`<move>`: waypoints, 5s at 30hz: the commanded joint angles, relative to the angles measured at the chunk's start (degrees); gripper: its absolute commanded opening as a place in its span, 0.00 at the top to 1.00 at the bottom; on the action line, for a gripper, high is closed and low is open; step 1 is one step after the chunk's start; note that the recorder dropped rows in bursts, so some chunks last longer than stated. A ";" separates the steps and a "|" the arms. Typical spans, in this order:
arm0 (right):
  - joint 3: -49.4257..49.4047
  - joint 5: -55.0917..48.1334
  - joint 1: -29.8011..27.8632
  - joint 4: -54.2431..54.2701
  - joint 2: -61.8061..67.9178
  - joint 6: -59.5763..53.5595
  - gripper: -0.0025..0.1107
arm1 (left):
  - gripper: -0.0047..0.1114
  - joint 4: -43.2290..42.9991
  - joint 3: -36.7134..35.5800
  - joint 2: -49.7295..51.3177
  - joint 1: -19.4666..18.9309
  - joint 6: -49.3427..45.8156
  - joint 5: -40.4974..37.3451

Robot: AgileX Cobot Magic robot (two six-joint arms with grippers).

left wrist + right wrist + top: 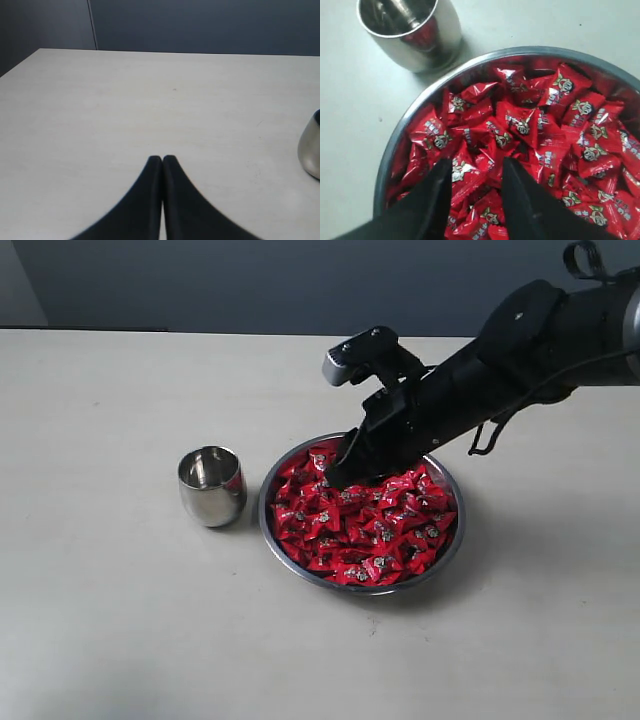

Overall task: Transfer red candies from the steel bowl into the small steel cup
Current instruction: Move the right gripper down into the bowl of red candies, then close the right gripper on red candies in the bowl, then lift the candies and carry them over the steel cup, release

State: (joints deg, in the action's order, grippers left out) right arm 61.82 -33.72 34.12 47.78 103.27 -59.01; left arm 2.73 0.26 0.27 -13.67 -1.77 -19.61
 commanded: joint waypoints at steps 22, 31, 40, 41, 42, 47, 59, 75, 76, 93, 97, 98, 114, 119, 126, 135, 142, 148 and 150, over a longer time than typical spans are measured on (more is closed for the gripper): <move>13.93 -5.99 5.62 -26.83 11.21 39.69 0.64 | 0.96 -0.06 -0.26 -0.27 0.55 0.08 0.47; 13.93 -4.98 7.16 -37.46 11.21 46.11 0.64 | 0.96 -0.06 -0.26 -0.27 0.55 0.08 0.47; 13.93 -5.12 9.26 -37.15 11.25 46.10 0.64 | 0.96 -0.06 -0.26 -0.27 0.55 0.08 0.47; 13.93 -5.12 9.27 -38.02 11.25 46.10 0.64 | 0.96 -0.06 -0.26 -0.27 0.55 0.08 0.47; 13.93 -5.12 9.36 -38.40 11.25 46.10 0.64 | 0.96 -0.06 -0.26 -0.27 0.55 0.08 0.47; 13.93 -5.24 9.36 -41.53 11.25 47.32 0.64 | 0.96 -0.06 -0.26 -0.27 0.55 0.08 0.47; 13.93 -5.24 9.36 -41.27 11.47 47.70 0.64 | 0.96 -0.06 -0.26 -0.27 0.55 0.08 0.47; 13.93 -6.57 9.36 -41.39 15.80 47.70 0.64 | 0.96 -0.06 -0.26 -0.27 0.55 0.08 0.47; 13.93 -6.57 9.36 -41.39 15.80 47.70 0.64 | 0.96 -0.06 -0.26 -0.27 0.55 0.08 0.47; 13.93 -7.91 9.36 -42.25 15.58 47.70 0.97 | 0.96 -0.06 -0.26 -0.27 0.55 0.08 0.47; 13.93 -8.04 9.36 -43.04 14.19 47.70 0.98 | 0.96 -0.06 -0.26 -0.27 0.55 0.08 0.47; 13.93 -7.93 9.36 -43.49 13.69 47.70 0.98 | 0.96 -0.06 -0.26 -0.27 0.55 0.08 0.47; 13.93 -6.42 9.36 -43.43 7.54 47.70 0.98 | 0.96 -0.06 -0.26 -0.27 0.55 0.08 0.47; 13.93 -4.66 9.36 -43.25 5.22 48.59 0.98 | 0.96 -0.06 -0.26 -0.27 0.55 0.08 0.47; 20.22 -2.81 9.36 -37.14 4.28 45.47 0.98 | 0.96 -0.06 -0.26 -0.27 0.55 0.08 0.47; 29.44 -3.20 9.36 -15.71 9.39 28.33 0.98 | 0.96 -0.06 -0.26 -0.27 0.55 0.08 0.47; 33.55 -6.17 11.31 -10.48 14.25 24.52 0.98 | 0.96 -0.06 -0.26 -0.27 0.55 0.08 0.47; 35.67 -6.05 13.33 -10.90 17.90 24.29 0.98 | 0.96 -0.06 -0.26 -0.27 0.55 0.08 0.47; 35.67 -6.46 13.33 -11.22 18.41 24.29 0.98 | 0.96 -0.06 -0.26 -0.27 0.55 0.08 0.47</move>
State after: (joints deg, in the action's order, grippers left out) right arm 97.04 -39.76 47.62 37.10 120.99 -33.95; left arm 2.63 0.26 0.27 -13.67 -1.77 -19.61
